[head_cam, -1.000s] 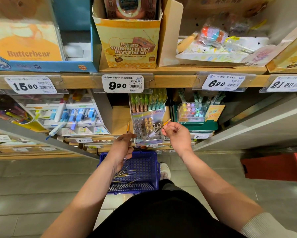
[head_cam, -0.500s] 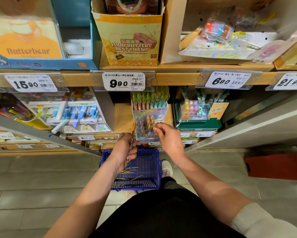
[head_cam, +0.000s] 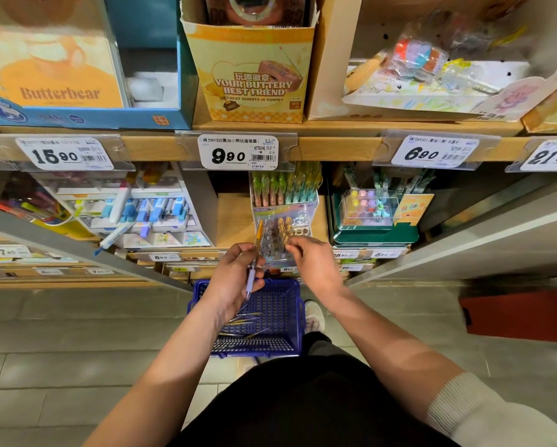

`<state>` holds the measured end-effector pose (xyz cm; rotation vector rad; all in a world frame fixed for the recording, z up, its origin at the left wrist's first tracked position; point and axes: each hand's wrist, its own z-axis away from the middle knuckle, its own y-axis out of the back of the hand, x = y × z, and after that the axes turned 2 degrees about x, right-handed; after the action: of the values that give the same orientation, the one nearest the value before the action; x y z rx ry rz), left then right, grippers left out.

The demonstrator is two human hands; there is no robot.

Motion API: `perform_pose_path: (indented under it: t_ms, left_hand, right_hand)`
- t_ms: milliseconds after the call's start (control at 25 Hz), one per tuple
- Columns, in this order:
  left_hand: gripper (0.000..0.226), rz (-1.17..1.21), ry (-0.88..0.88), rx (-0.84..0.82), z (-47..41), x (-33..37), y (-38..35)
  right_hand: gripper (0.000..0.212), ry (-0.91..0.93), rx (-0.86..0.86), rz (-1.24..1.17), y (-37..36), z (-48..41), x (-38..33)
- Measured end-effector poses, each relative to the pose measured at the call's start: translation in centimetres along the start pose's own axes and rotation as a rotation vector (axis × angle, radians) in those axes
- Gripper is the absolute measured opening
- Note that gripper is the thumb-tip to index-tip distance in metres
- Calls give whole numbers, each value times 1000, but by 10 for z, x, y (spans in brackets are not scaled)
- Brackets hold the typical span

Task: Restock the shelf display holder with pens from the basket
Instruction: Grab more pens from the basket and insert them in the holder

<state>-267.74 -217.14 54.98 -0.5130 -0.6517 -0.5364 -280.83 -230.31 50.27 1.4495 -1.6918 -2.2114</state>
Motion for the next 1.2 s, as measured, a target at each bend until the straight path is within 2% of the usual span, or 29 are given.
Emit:
perform_pose_path:
  t_ms: [280, 440, 520, 640, 720, 840, 1000, 1200]
  left_hand:
    - [11, -5, -23, -45, 1, -2, -1]
    - [15, 6, -22, -44, -1, -3, -1]
    - [17, -46, -45, -45, -2, -4, -1]
    - [14, -137, -73, -42, -1, -7, -3]
    - [11, -155, -75, -40, -1, -9, -5]
    - [9, -174, -73, -62, 1, -11, -9]
    - [12, -164, -110, -102, 3, -10, -12]
    - [12, -157, -75, -135, 3, -10, -12]
  right_hand:
    - [15, -54, -89, 127, -12, 1, 3]
    - [19, -218, -181, 102, -4, 0, 7]
    - [18, -301, -162, -38, 6, 2, 1]
    - [22, -459, -165, -659, 24, 6, -19]
    - [21, -451, -219, -915, 35, 6, -30]
    - [6, -377, -259, -886, 42, 3, -37]
    - [19, -421, -215, -676, 42, 3, -34]
    - [10, -477, -244, -960, 47, 6, -29]
